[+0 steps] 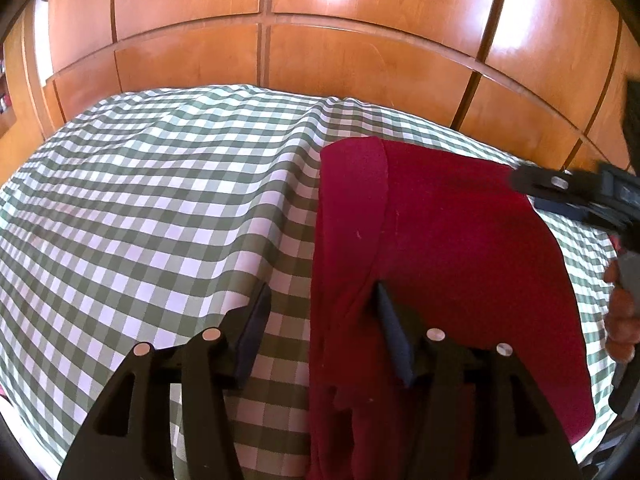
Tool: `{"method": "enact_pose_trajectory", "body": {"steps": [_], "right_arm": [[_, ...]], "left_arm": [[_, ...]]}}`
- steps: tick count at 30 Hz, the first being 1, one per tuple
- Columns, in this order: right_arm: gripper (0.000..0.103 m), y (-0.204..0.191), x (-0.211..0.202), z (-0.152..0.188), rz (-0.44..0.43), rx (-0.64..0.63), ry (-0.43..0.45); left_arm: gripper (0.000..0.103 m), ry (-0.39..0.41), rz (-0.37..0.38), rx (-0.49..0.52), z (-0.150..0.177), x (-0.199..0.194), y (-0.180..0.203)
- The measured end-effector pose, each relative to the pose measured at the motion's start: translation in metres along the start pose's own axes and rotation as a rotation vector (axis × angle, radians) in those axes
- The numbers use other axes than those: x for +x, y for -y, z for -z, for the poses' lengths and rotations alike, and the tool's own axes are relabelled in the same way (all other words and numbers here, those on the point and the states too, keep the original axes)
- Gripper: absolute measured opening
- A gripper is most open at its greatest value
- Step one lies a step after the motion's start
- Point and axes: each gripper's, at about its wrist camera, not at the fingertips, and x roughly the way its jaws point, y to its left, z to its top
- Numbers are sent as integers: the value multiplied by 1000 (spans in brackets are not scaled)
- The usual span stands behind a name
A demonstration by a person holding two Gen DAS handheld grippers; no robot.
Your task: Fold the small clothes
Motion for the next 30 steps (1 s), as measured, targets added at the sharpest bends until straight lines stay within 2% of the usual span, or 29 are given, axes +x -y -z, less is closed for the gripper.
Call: {"method": "enact_pose_trajectory", "body": {"steps": [4, 9, 12, 21, 24, 26, 30], "right_arm": [[83, 40, -10, 22, -46, 131, -25], [84, 68, -3, 44, -201, 276, -55], [84, 66, 7, 44, -281, 288, -73], [85, 50, 45, 42, -348, 266, -130], [69, 45, 47, 41, -340, 238, -142], [54, 38, 44, 41, -337, 216, -141], [45, 21, 22, 44, -314, 152, -105]], "left_arm": [[54, 4, -4, 13, 0, 1, 2], [55, 3, 1, 8, 0, 2, 1], [63, 3, -3, 1, 1, 3, -2], [78, -2, 46, -32, 5, 13, -16], [78, -5, 100, -70, 8, 18, -26], [75, 0, 128, -78, 10, 19, -28], [33, 9, 253, -67, 15, 13, -23]]}}
